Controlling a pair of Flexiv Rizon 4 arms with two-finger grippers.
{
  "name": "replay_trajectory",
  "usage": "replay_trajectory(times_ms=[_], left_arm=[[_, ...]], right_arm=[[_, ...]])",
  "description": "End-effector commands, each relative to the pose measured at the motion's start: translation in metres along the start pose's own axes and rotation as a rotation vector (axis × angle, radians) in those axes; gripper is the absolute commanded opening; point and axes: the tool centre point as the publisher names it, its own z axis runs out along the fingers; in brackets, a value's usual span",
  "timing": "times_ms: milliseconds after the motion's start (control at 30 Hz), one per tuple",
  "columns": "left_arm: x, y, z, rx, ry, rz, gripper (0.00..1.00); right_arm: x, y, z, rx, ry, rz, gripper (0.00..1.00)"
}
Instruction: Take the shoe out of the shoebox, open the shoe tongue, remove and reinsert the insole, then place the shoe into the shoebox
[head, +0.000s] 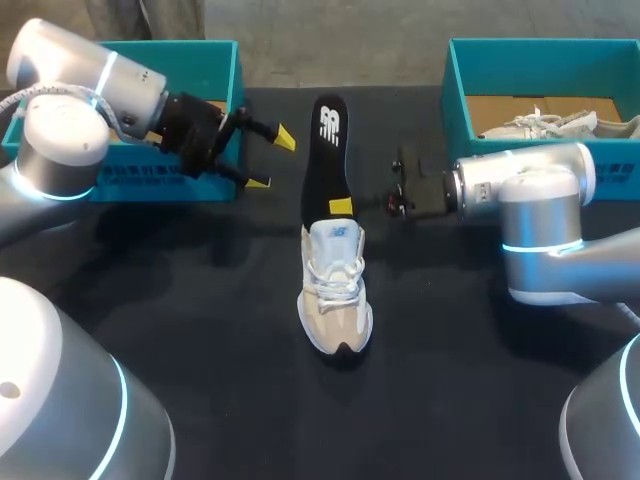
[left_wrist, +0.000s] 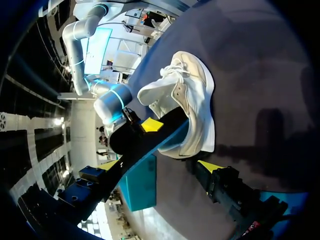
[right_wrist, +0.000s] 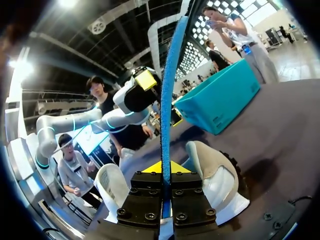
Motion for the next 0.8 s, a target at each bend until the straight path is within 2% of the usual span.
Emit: replay_trajectory(times_ms=[33, 400, 733, 767, 800], left_arm=[[0.0003, 0.0022, 0.0017, 0.003, 0.001, 0.001, 1.00], [-0.0008, 0.0024, 0.0053, 0.013, 0.000, 0.004, 1.00], [-0.0031, 0.0014, 0.0058, 0.017, -0.002, 0.010, 1.00], [-0.0034, 0.0013, 0.0055, 0.017, -0.003, 0.010, 1.00], [-0.0034, 0.0013, 0.0055, 0.017, -0.003, 0.010, 1.00]], right_arm=[[0.0031, -0.0060, 0.0025, 0.006, -0.004, 0.011, 0.00], [0.0063, -0.0159, 0.0034, 0.011, -0.009, 0.036, 0.00], [0.0090, -0.0087, -0.0014, 0.018, -0.027, 0.029, 0.00], [0.0090, -0.0074, -0.0017, 0.019, -0.028, 0.026, 0.12], [0.0090, -0.0074, -0.0017, 0.019, -0.028, 0.026, 0.12]])
